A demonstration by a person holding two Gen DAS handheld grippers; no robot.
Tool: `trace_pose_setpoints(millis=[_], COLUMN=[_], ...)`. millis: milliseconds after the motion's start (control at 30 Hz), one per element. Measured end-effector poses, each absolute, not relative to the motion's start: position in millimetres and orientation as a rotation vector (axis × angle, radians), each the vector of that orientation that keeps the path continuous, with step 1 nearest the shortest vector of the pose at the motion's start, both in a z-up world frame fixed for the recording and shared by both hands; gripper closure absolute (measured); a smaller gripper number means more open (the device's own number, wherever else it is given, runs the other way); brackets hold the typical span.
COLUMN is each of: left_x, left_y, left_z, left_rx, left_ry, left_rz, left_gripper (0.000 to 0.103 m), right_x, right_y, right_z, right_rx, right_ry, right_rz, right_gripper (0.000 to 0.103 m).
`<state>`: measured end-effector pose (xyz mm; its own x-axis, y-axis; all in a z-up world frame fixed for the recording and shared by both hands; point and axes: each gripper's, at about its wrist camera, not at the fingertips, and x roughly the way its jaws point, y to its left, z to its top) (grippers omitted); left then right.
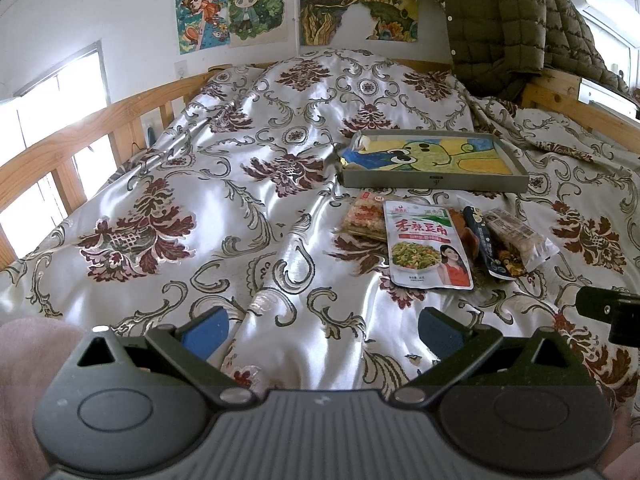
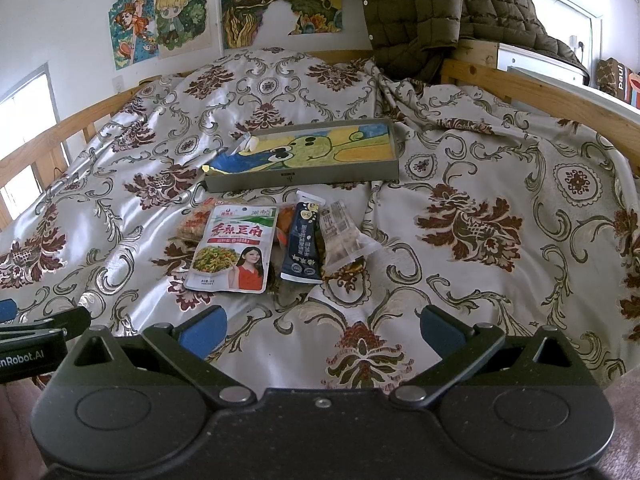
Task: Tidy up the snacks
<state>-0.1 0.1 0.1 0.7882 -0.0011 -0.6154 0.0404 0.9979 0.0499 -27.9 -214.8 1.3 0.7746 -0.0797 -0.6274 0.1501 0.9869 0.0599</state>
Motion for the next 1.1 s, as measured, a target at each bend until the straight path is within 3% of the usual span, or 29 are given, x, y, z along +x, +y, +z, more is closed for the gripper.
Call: trace_pose_setpoints(millis=[700,1100], left_x=[2.4,49.3], left_y=[-0.3,6.2], left_z=[1.4,9.4], left_rx=[0.073,0.097], left_ry=[0.687,0.787], left_rz=[-0.015,-0.044], left_gripper=[0.000,0.000], right_x=[-26.2,-5.7], right_y=[-215.5,-214.3], right_z=[2.8,7.0], right_rx=[0.112,0.041], right_ry=[0.698,0.721], right_rz=[-0.106,0.010], right_gripper=[0.001,0.001])
